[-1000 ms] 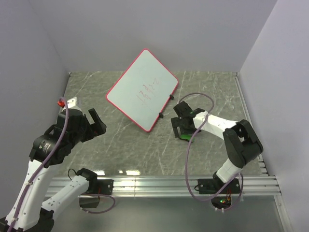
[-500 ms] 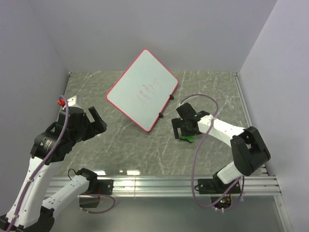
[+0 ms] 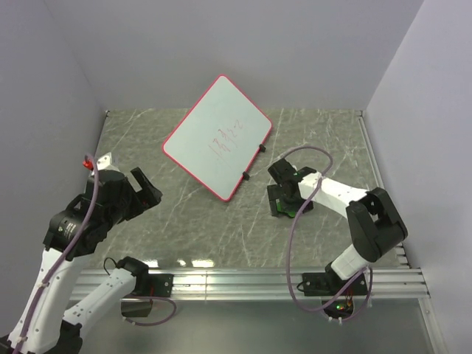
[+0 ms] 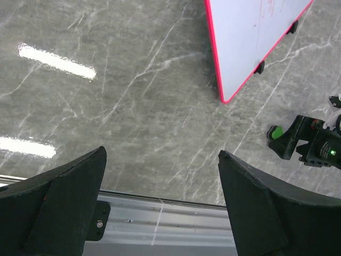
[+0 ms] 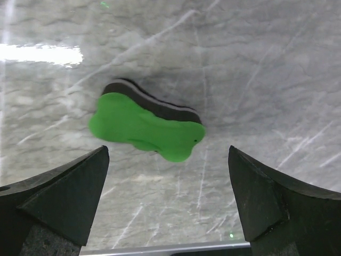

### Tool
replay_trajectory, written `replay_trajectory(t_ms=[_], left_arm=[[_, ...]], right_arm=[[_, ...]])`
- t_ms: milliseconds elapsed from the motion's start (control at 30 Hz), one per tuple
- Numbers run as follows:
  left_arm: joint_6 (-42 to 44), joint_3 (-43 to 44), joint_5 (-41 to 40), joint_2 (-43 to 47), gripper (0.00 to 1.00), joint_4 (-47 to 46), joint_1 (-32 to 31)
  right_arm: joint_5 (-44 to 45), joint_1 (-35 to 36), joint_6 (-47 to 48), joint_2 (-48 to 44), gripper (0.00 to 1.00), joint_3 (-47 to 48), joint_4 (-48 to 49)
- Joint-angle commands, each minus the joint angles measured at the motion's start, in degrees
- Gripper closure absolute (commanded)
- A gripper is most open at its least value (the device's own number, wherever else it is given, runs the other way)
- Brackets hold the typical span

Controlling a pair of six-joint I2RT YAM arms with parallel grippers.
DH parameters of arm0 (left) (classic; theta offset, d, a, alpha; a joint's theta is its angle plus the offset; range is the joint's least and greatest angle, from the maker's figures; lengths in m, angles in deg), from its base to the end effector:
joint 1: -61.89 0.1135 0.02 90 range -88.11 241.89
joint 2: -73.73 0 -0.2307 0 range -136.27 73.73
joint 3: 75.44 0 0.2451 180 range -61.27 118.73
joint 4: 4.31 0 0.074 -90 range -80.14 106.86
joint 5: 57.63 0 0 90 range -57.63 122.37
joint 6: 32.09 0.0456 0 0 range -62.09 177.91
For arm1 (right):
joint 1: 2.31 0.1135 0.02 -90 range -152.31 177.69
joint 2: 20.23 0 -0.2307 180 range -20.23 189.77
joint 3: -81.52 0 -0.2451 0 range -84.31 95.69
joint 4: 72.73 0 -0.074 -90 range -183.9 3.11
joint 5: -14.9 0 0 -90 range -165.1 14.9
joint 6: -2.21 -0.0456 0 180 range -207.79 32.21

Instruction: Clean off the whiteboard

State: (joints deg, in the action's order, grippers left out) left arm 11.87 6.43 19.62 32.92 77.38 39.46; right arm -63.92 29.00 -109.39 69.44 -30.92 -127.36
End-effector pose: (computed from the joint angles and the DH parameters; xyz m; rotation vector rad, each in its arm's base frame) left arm 0.1149 -0.0365 0.3481 -0.5822 2.2122 -0.3797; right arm 0.2378 0.1343 0.1364 -0.2087 2.8391 -0.1020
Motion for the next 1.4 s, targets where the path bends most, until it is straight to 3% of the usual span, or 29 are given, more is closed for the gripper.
replay_trajectory(t_ms=[0, 233, 433, 967, 1067, 1167, 1300, 1367], left_arm=[[-0.9, -0.9, 1.1, -0.4, 0.07, -2.2, -0.2], [0.8, 2.3, 0.2, -3.9, 0.08, -1.5, -0.2], [0.3, 3.7, 0.3, -5.0, 0.09, -1.0, -0.2], [-0.4, -0.3, 1.7, -3.4, 0.09, -2.8, -0.2], [0.7, -0.2, 2.4, -3.7, 0.09, -3.4, -0.2], [2.0, 0.4, 2.4, -4.0, 0.09, -3.1, -0.2], [3.1, 1.7, 1.8, -3.7, 0.09, -1.8, -0.2], [3.3, 1.8, 1.3, -3.3, 0.09, -1.3, -0.2]], right_arm=[[3.8, -0.5, -0.5, 3.0, 0.0, 3.4, -2.4], [3.5, -4.8, 0.1, 11.3, 0.0, 8.4, -0.2], [2.0, -9.8, 1.0, 13.3, 0.01, 14.1, -1.2], [-7.6, -4.4, -11.8, -3.2, 0.05, 4.9, -1.7], [-7.2, -4.4, -13.7, -1.9, 0.11, 5.5, -1.1], [-7.8, -4.4, -15.0, 0.9, 0.28, 6.3, 0.1], [-8.2, -4.5, -16.9, 4.0, 0.43, 6.6, 0.6], [-8.1, -4.5, -17.9, 4.7, 0.43, 6.2, 1.4]])
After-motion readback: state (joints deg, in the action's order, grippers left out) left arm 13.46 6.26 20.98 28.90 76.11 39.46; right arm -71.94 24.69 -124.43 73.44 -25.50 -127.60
